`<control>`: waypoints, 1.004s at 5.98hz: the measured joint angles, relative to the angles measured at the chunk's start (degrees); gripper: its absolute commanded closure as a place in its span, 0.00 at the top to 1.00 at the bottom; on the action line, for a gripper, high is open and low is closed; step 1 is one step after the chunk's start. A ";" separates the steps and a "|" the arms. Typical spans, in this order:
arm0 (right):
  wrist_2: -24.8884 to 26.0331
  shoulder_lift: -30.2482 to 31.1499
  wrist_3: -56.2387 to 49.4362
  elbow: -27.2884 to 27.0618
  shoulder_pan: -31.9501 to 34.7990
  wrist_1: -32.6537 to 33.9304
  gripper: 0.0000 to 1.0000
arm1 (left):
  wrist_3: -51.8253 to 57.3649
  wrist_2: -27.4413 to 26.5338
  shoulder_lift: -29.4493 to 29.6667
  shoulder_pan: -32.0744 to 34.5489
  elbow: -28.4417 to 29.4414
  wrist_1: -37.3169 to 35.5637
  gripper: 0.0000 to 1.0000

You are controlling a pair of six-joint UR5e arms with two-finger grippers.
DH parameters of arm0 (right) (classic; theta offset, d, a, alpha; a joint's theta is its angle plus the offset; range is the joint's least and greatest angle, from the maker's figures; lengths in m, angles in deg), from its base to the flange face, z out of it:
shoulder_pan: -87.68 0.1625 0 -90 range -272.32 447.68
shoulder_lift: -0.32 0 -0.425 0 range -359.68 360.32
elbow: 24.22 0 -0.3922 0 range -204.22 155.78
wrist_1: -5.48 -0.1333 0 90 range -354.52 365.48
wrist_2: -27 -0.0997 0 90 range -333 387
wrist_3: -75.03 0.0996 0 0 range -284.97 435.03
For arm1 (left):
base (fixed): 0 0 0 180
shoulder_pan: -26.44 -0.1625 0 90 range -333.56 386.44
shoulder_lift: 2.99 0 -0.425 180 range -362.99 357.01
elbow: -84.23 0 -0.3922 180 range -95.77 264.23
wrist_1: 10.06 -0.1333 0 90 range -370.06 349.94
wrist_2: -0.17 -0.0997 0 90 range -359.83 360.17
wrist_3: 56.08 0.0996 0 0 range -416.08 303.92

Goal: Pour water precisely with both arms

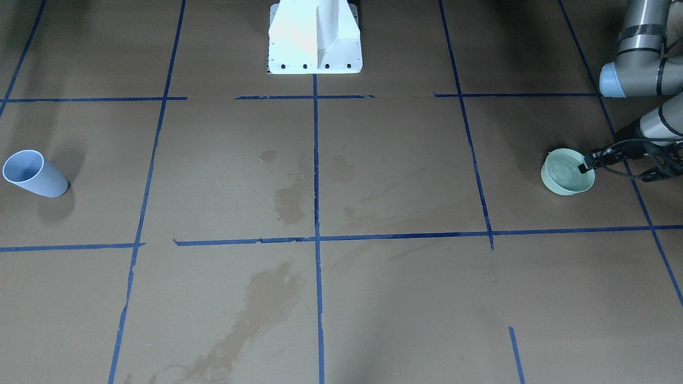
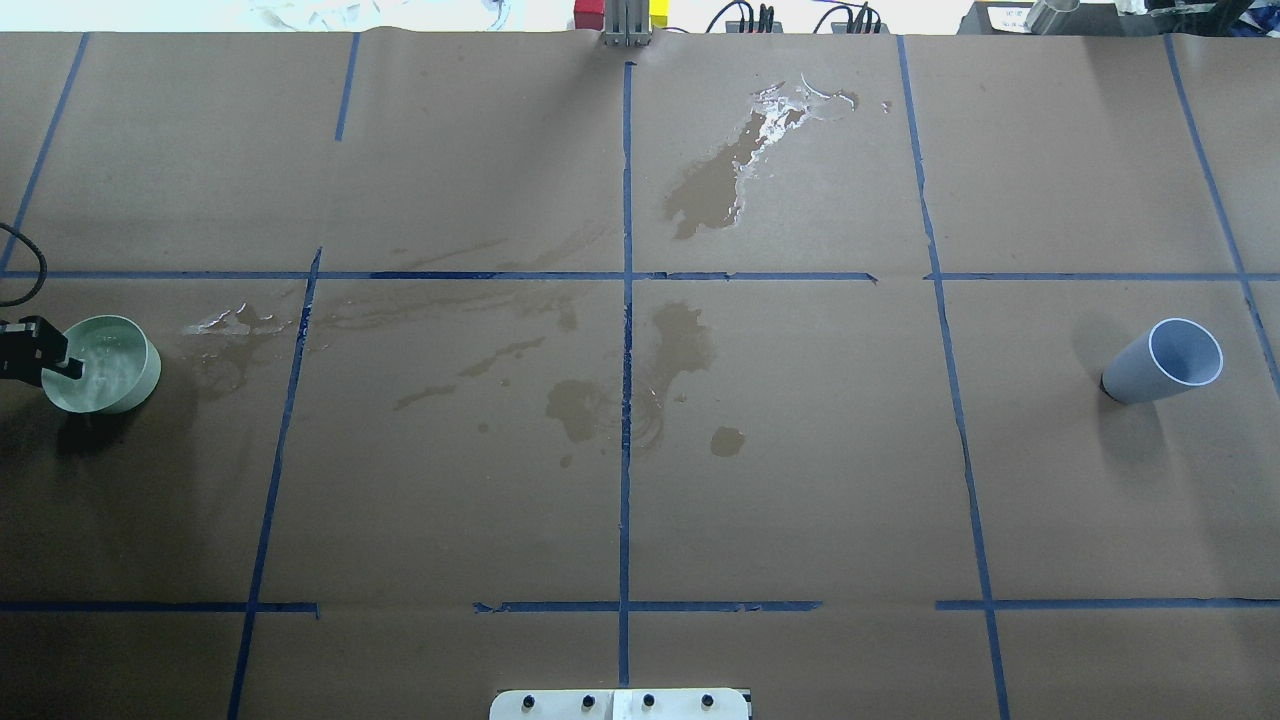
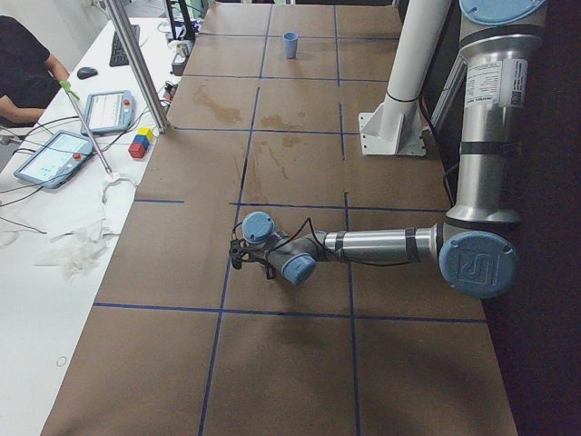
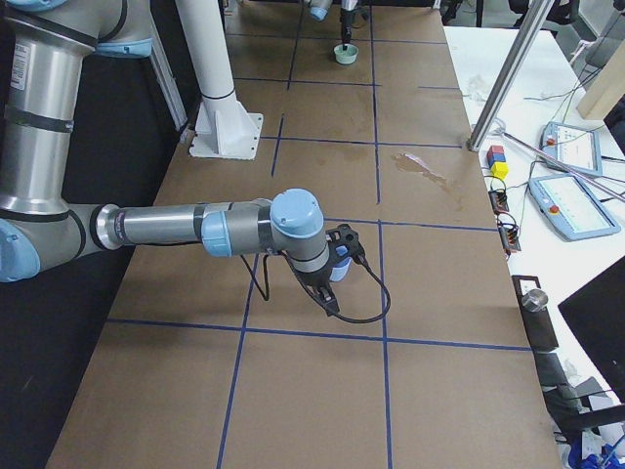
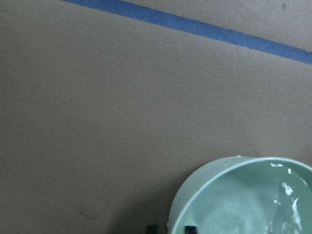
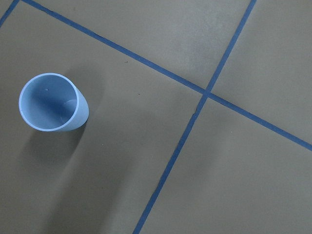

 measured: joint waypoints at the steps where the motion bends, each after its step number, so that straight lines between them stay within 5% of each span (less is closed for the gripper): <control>1: 0.00 0.00 0.00 0.00 0.00 0.08 1.00 | 0.00 0.09 0.09 1.51 -0.40 0.02 1.00; 6: -0.02 0.15 0.11 0.02 0.08 1.63 1.00 | 9.05 0.86 -6.19 11.23 -12.17 -0.46 1.00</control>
